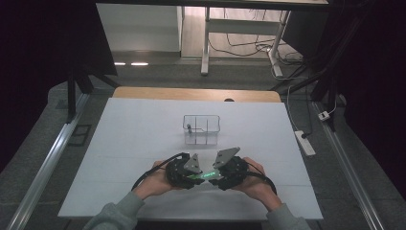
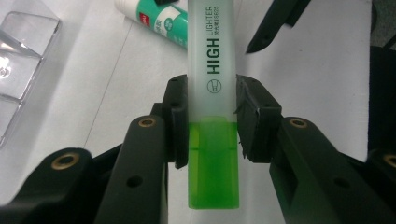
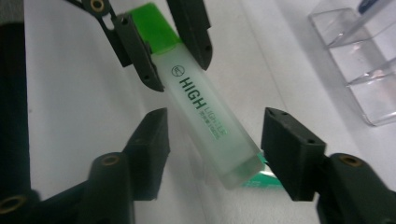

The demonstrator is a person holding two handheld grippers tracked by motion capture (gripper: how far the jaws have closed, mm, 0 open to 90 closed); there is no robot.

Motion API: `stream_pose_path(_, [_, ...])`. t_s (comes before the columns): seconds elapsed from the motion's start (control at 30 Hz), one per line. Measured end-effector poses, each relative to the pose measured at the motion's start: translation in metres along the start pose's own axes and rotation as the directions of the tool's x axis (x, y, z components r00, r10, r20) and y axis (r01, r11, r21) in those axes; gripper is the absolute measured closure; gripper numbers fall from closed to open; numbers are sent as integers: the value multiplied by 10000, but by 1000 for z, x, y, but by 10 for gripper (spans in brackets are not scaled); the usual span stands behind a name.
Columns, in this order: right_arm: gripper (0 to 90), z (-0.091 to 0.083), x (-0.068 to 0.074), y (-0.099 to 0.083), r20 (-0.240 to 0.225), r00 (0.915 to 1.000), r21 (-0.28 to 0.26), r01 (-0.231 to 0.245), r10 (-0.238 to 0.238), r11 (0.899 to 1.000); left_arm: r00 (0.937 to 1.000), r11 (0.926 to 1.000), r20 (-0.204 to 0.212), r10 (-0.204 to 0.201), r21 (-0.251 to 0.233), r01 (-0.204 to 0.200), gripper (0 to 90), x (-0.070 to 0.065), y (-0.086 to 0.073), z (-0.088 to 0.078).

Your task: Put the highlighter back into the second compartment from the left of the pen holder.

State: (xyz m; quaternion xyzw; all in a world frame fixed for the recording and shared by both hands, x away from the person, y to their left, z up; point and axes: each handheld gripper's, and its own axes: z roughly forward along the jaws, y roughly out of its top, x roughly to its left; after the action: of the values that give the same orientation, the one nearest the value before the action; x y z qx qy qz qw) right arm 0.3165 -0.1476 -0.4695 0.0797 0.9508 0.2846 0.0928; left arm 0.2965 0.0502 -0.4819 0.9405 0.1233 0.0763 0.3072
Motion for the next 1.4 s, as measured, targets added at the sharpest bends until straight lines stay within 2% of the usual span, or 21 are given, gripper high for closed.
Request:
stream_pose_path(0.13, [500,4,3,2,-5,9981,436,622,-623,9971,9997,9997,75,240,105,-240,658,-2,0,0])
stream_pose_path(0.23, [525,6,5,2,-130,9958,533,912,-906,9944,9989,9988,171,432,220,-435,658,-2,0,1])
stream_pose_path(0.33, [569,8,9,0,-167,9913,818,1314,-1305,9879,9982,9986,318,510,102,-513,654,-3,0,-1])
stream_pose_path(0.53, [620,10,11,-1,-389,9867,849,1609,-1581,9833,9989,9994,408,226,-282,-215,643,0,-2,-6])
stream_pose_path(0.7, [652,7,12,-1,-450,9848,395,1697,-1679,9847,9997,9979,236,-20,-640,35,613,3,-3,-11])
stream_pose_path(0.8, [654,3,12,-2,-325,9864,297,1620,-1610,9863,9993,9958,78,-362,-841,368,576,4,-4,-13])
stream_pose_path(0.9, [655,0,9,-4,-265,9891,-48,1448,-1449,9894,9963,9909,-161,-841,-1066,819,486,8,-6,-16])
stream_pose_path(1.0, [655,-4,5,-7,-123,9930,-283,1174,-1178,9927,9881,9786,-333,-1501,-1475,1437,416,12,-11,-21])
stream_pose_path(1.07, [655,-6,4,-8,-47,9951,-362,986,-988,9945,9807,9682,-293,-1935,-1675,1860,381,16,-14,-24])
stream_pose_path(1.13, [655,-8,2,-9,67,9961,-526,879,-877,9947,9711,9537,-261,-2372,-1965,2277,354,18,-18,-27])
stream_pose_path(1.23, [655,-11,0,-10,198,9980,-755,618,-604,9952,9590,9375,-538,-2783,-2325,2591,341,20,-25,-33])
stream_pose_path(1.4, [654,-15,-3,-12,513,9983,-1107,336,-280,9933,9390,9066,-368,-3421,-2759,3195,315,23,-35,-39])
